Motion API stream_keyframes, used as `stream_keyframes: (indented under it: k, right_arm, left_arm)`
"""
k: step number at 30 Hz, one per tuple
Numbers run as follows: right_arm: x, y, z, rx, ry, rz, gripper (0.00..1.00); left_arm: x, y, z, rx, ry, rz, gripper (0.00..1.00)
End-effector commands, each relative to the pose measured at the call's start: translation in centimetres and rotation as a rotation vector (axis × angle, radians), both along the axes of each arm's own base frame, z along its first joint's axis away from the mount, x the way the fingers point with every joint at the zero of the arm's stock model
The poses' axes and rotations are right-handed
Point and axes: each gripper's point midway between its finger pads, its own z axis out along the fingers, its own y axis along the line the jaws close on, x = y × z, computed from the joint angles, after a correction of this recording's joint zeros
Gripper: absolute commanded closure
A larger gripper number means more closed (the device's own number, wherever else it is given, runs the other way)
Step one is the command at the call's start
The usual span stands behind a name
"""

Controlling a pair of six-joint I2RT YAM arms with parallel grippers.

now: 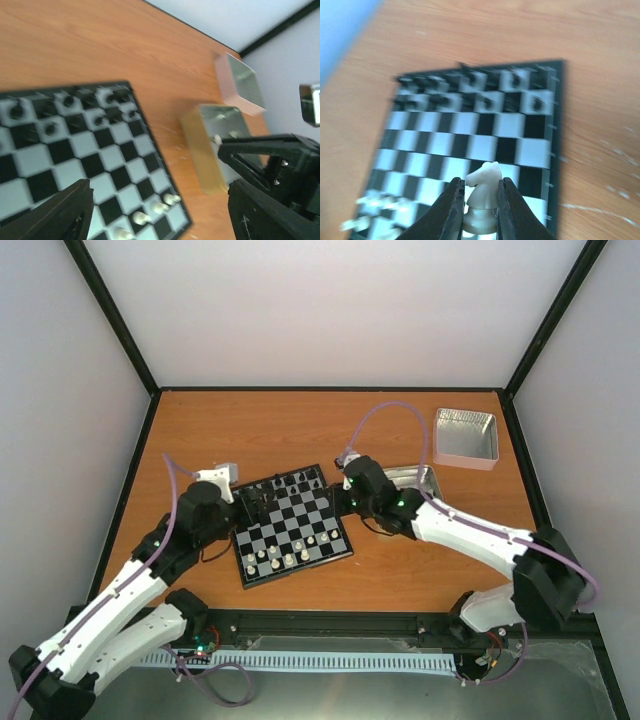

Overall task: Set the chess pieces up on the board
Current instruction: Pick up the chess piece at the center of the board, then place the chess piece on the chessboard.

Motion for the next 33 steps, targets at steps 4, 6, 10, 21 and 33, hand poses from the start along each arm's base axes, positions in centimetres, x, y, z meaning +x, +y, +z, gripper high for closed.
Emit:
stream_keyframes:
  k: [4, 6, 10, 21, 33]
  right_arm:
    - [-5.4, 4.6, 9.8, 0.402, -0.154, 0.436, 0.91]
    - [-6.8, 4.9, 11.4, 0.468, -0.155, 0.52, 0.91]
    - [-8.9, 5.4, 13.3, 0.549, -0.186, 0.651, 0.91]
    - [-10.8, 5.9, 14.2, 0.546, -0.307, 0.838, 0.92]
    - [-8.9, 6.3, 14.0, 0.503, -0.352, 0.775, 0.92]
  left_arm:
    - [-1.6, -6.1, 7.9, -0.35, -0.04, -0.286, 0.21]
    - [-1.9, -6.6, 8.3, -0.379, -0.031, -0.314, 0.19]
    - [-2.4, -8.0, 9.0, -0.439, 0.001, -0.386, 0.18]
    - [-3.7, -8.9, 10.5, -0.534, 0.022, -0.467, 0.39]
    - [-3.0, -8.7, 8.9, -0.484, 0.094, -0.417, 0.61]
